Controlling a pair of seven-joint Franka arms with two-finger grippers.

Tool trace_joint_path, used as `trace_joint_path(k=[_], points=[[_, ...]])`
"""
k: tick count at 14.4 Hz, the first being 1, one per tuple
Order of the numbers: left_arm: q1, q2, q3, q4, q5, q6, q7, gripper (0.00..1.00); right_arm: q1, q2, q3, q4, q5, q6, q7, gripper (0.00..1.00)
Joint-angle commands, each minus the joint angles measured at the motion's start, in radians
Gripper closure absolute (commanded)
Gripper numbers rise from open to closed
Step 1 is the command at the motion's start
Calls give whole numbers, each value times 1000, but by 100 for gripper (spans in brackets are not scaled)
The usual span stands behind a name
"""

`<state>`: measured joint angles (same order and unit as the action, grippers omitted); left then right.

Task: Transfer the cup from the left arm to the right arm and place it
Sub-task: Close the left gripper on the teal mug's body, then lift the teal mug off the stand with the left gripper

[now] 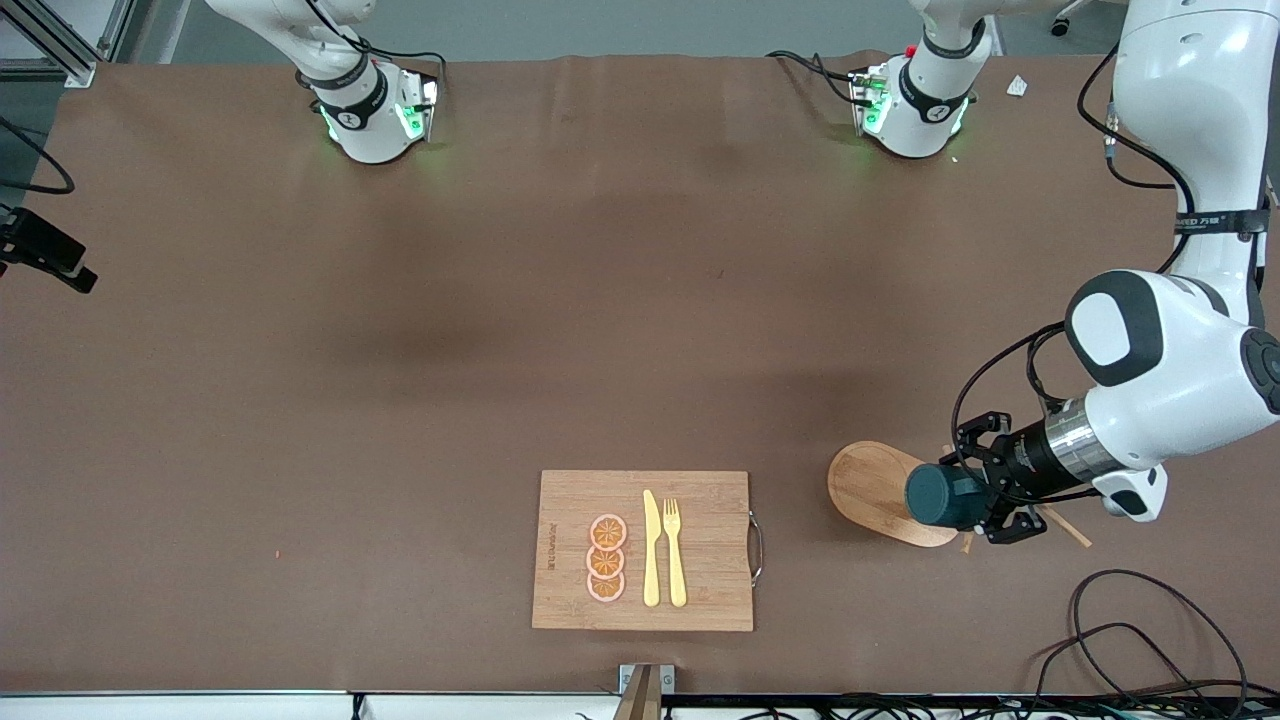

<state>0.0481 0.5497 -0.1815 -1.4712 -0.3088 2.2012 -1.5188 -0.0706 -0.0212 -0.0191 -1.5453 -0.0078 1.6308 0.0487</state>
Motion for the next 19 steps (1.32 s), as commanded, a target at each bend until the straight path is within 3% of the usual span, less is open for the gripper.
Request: trace_joint_path(k=[1,3,8,14,19], points=[[-7,10,2,15,0,-3,-14,36,-20,-28,15,-33,-3,12,-3,0],[-7,10,2,17,0,-3,-14,41,-20,-28,15,-33,-3,12,-1,0],[-25,-11,1,25,3,-6,-27,40,-20,-28,15,-33,-3,12,-1,0],[-145,-79,-1,25,115,-18,-34,40,-23,-28,15,-33,-3,12,-1,0],[-273,-88,-1,38,327,-18,-34,40,-28,-28,15,-33,-1,12,-1,0]])
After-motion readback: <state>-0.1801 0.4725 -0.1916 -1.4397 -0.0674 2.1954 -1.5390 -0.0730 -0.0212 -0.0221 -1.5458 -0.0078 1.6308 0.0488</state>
